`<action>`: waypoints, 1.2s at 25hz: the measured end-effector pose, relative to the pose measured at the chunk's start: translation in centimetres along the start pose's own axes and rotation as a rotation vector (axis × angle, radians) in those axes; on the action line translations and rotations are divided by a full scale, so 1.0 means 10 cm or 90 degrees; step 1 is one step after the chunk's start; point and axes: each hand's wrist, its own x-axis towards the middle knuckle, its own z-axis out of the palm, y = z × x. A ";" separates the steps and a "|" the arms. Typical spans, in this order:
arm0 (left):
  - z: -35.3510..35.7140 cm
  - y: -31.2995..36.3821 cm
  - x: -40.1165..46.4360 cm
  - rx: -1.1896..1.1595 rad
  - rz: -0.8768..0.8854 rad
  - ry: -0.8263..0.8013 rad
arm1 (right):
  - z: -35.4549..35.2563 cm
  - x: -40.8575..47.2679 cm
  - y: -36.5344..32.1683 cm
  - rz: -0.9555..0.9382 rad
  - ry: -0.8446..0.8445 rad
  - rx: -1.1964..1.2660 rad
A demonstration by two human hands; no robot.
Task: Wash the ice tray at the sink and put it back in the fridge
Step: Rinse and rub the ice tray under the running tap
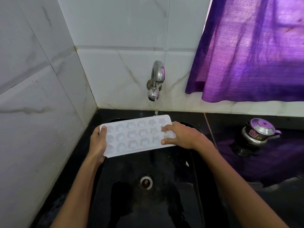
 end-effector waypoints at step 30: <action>-0.04 -0.04 -0.01 -0.028 -0.005 0.013 | 0.39 -0.13 0.05 -0.145 0.387 -0.146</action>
